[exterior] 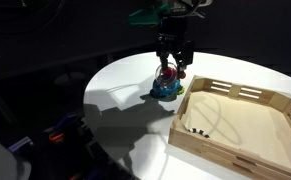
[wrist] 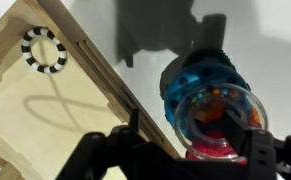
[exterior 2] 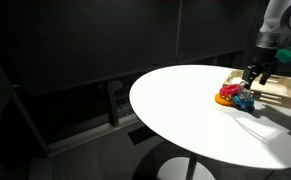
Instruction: Take the clear ring off of the tray
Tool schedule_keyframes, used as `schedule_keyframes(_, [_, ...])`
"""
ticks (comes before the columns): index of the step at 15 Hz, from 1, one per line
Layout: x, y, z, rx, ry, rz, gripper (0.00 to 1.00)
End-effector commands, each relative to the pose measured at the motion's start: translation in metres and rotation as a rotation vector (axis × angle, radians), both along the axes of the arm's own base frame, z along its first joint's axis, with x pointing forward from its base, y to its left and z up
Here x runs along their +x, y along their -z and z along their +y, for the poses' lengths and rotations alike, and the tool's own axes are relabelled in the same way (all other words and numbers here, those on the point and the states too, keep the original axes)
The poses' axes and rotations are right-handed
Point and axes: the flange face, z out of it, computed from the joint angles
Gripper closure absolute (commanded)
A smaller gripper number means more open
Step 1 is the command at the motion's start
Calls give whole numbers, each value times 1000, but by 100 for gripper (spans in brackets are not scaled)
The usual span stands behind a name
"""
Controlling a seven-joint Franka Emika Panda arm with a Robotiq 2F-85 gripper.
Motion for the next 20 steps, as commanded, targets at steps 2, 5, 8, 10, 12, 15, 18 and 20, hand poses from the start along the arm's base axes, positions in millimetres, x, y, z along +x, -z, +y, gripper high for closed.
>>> schedule_keyframes(2, [-5,-5,-4,-2,-15,-26,0])
schedule_keyframes(5, [-5,-8,-8,-4,-6,-27,0])
schedule_keyframes(8, [-7,-13,-13,-11,7,-23,0])
schedule_keyframes(10, [-9,-20,-18,-10,12,-18,0])
schedule_keyframes(12, [-11,-27,-23,-11,23,-20,0])
schedule_keyframes(15, [-16,-41,-33,-11,34,-11,0])
schedule_keyframes(18, [-19,-57,-42,0,31,14,0])
schedule_keyframes(20, [-19,-68,-47,16,20,51,0])
